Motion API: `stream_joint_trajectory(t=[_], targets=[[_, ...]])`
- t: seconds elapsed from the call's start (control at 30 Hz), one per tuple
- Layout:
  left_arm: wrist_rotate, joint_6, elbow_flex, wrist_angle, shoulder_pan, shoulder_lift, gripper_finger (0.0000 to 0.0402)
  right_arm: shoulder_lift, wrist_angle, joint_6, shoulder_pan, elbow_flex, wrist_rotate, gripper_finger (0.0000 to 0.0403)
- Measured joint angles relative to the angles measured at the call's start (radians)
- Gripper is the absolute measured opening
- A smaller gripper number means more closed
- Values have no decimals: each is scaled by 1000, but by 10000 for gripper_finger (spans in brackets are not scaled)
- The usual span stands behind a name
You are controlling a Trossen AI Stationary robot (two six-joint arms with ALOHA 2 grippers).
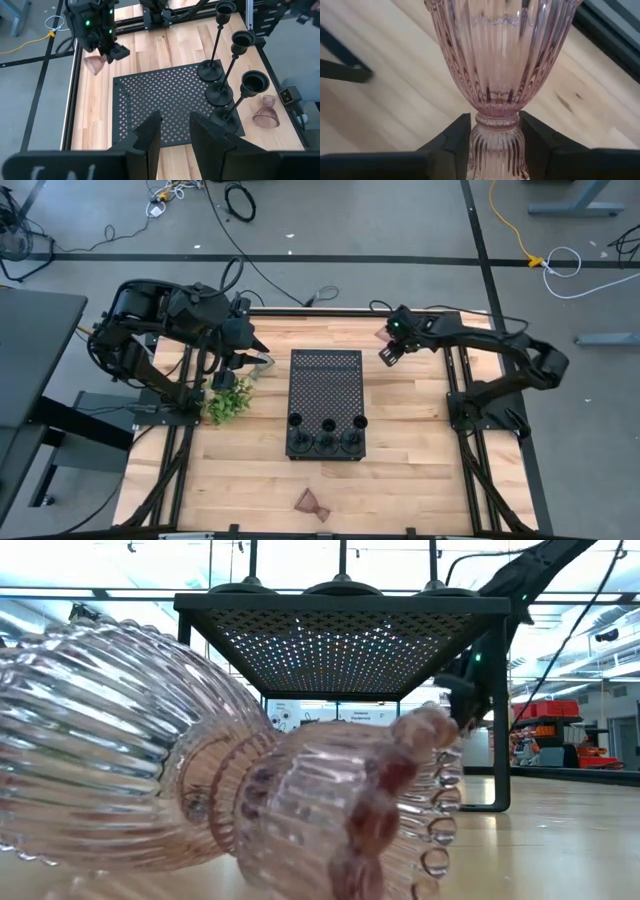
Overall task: Pick & Place candle stick holders
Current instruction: Put the top pink glass candle holder on the shelf
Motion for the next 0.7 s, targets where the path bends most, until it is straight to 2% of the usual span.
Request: stream_joint_trajectory(t=[0.13,0.4,0.7], targets=[[-4,0,0,0,0,0,107,-82,-23,8,32,0,1,133],[-114,-2,0,0,0,0,107,-216,-33,56,93,0,-34,132],[-151,0,0,-3,0,46,107,-301,-33,105,203,20,-64,131]])
